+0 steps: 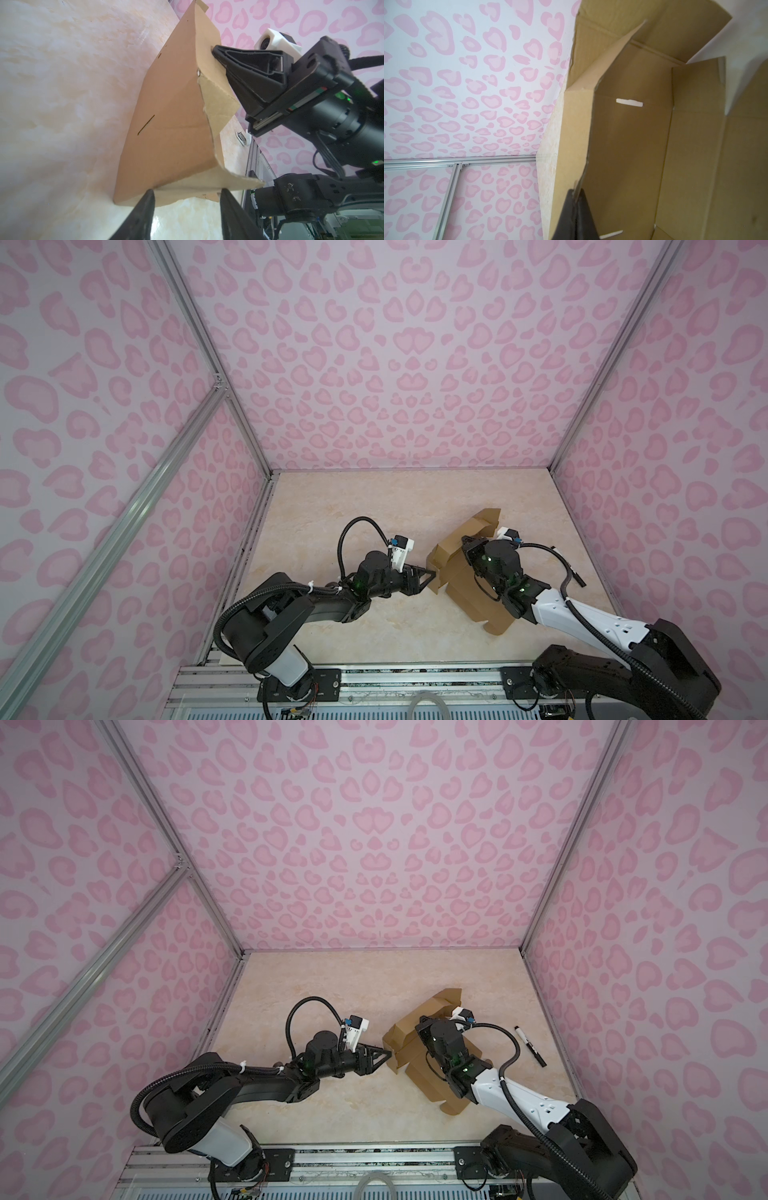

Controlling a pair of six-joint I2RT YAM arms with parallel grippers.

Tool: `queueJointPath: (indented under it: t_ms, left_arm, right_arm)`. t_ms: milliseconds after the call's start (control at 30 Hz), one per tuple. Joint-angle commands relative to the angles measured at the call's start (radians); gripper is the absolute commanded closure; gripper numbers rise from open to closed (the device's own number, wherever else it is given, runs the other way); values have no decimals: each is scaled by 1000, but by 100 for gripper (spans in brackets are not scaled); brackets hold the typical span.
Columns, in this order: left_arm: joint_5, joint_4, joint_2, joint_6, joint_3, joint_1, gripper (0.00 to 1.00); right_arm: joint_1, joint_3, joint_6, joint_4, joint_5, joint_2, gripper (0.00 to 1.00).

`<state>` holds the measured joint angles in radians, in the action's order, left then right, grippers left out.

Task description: Fold the paper box

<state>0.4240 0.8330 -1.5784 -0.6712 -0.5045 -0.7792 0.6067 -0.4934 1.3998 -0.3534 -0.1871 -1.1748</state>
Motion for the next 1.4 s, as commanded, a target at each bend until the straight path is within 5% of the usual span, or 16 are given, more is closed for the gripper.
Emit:
queueJointPath:
  t_ms: [0, 500, 1367]
  left_arm:
    - [14, 49, -8, 105, -15, 1, 47]
    - [-49, 19, -32, 363, -66, 1, 46]
    - [-143, 9, -29, 242, -79, -117, 49]
  right_arm:
    - [1, 13, -5, 35, -2, 1, 100]
    - [1, 30, -4, 1, 10, -11, 100]
    - [15, 49, -4, 35, -20, 61, 100]
